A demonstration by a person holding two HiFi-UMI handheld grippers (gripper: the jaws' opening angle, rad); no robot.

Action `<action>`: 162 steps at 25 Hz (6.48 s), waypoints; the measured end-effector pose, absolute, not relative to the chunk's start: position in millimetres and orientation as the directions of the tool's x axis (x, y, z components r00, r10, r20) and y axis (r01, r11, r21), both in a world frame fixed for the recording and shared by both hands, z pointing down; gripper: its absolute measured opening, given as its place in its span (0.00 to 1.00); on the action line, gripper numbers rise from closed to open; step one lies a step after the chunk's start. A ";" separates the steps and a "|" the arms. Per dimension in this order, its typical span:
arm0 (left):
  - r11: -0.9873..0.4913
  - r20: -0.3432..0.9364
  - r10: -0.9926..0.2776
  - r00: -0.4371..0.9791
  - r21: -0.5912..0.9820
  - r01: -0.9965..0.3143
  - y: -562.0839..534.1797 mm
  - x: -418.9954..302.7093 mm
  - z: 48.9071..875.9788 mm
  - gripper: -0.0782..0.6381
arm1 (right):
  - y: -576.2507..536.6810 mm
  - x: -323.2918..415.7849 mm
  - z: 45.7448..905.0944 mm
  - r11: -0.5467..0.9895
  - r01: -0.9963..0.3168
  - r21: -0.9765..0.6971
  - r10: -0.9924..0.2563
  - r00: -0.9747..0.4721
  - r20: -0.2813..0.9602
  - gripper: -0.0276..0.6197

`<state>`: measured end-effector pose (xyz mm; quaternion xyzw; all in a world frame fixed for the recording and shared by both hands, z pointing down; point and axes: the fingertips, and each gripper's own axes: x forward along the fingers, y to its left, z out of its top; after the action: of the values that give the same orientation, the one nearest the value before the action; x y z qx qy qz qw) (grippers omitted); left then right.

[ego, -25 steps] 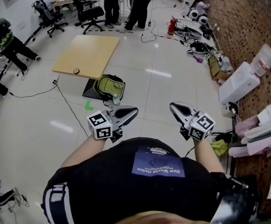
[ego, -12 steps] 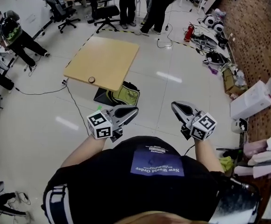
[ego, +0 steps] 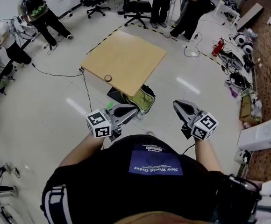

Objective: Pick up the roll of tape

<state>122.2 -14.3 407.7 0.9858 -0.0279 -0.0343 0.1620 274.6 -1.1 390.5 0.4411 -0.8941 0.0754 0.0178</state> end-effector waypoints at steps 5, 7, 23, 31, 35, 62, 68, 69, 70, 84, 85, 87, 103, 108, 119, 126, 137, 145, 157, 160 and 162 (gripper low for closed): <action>-0.928 -0.048 -0.234 0.971 0.310 -0.208 -74.9 139.5 404.7 0.12 | -81.0 301.1 394.5 0.707 -0.695 -0.132 -0.690 -0.718 0.086 0.02; -0.909 -0.052 -0.301 0.952 0.319 -0.270 -98.0 145.2 401.4 0.12 | -111.8 310.0 391.1 0.747 -0.652 -0.130 -0.647 -0.758 0.083 0.02; -0.787 -0.046 -0.549 0.834 0.363 -0.498 -204.3 116.0 397.1 0.12 | -255.5 271.1 395.4 0.895 -0.425 -0.134 -0.417 -0.905 0.089 0.02; -0.837 -0.067 -0.472 0.879 0.348 -0.422 -276.9 42.2 399.4 0.12 | -309.8 192.0 383.5 0.868 -0.478 -0.135 -0.471 -0.878 0.086 0.05; -0.871 -0.053 -0.409 0.911 0.319 -0.373 -311.2 12.0 405.1 0.12 | -336.7 169.3 384.8 0.831 -0.533 -0.159 -0.531 -0.846 0.054 0.06; -0.660 0.075 -0.668 0.740 0.399 -0.636 -384.6 -6.7 494.8 0.12 | -443.1 99.1 470.2 0.971 -0.209 -0.117 -0.171 -0.947 0.272 0.34; -0.604 0.169 -0.690 0.704 0.402 -0.688 -379.4 -57.6 554.6 0.12 | -443.3 28.5 576.0 0.975 -0.120 -0.188 -0.030 -0.907 0.420 0.48; -0.592 0.182 -0.692 0.699 0.413 -0.693 -377.7 -65.0 565.6 0.12 | -444.5 19.4 594.0 0.974 -0.114 -0.196 -0.016 -0.896 0.444 0.48; -0.581 0.191 -0.693 0.696 0.424 -0.695 -376.2 -71.9 576.5 0.12 | -445.9 11.3 611.5 0.974 -0.108 -0.201 -0.002 -0.884 0.467 0.50; -0.558 0.193 -0.667 0.720 0.511 -0.654 -373.3 -89.8 674.0 0.12 | -442.1 -29.7 748.2 0.993 -0.066 -0.098 0.020 -0.722 0.692 0.53; -0.559 0.188 -0.666 0.722 0.515 -0.650 -375.4 -91.8 675.6 0.12 | -444.0 -33.5 752.6 0.994 -0.064 -0.091 0.018 -0.715 0.699 0.53; -0.555 0.186 -0.664 0.724 0.527 -0.644 -375.6 -93.2 679.8 0.12 | -445.6 -37.4 759.7 0.994 -0.065 -0.089 0.017 -0.707 0.707 0.53; -0.589 0.162 -0.644 0.747 0.518 -0.620 -358.8 -66.1 653.2 0.12 | -442.2 -13.9 731.0 0.992 -0.116 -0.038 -0.058 -0.719 0.693 0.44; -0.613 0.134 -0.636 0.760 0.511 -0.603 -369.2 -59.1 622.1 0.12 | -451.3 -2.8 692.4 0.990 -0.141 -0.015 -0.094 -0.734 0.673 0.44; -0.739 0.042 -0.563 0.825 0.422 -0.525 -376.6 8.1 515.9 0.12 | -441.0 72.0 561.5 0.965 -0.252 0.078 -0.248 -0.768 0.590 0.44; -0.800 -0.021 -0.491 0.871 0.405 -0.442 -370.3 64.3 443.4 0.12 | -408.6 135.4 474.3 0.941 -0.325 0.093 -0.323 -0.782 0.533 0.44; -0.883 -0.047 -0.375 0.926 0.321 -0.342 -358.5 125.6 372.6 0.12 | -370.7 221.7 385.9 0.878 -0.471 0.088 -0.462 -0.783 0.416 0.44; -0.912 -0.068 -0.346 0.936 0.257 -0.319 -352.7 132.9 344.0 0.12 | -361.4 259.5 361.1 0.836 -0.542 0.084 -0.536 -0.776 0.333 0.44; -0.901 -0.068 -0.382 0.922 0.247 -0.356 -346.4 124.2 339.3 0.12 | -362.6 265.3 358.7 0.851 -0.524 0.034 -0.510 -0.810 0.289 0.44; -0.900 -0.070 -0.391 0.918 0.238 -0.365 -343.8 121.3 337.8 0.12 | -362.3 261.3 359.1 0.858 -0.512 0.045 -0.502 -0.815 0.291 0.44; -0.897 -0.070 -0.399 0.914 0.236 -0.374 -344.3 119.2 336.3 0.12 | -363.3 260.2 358.3 0.860 -0.508 0.051 -0.500 -0.815 0.292 0.44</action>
<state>119.2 -344.3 336.3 0.9721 -0.1987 -0.0586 0.1096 260.2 -363.3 358.3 0.2645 -0.9526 0.0146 0.1494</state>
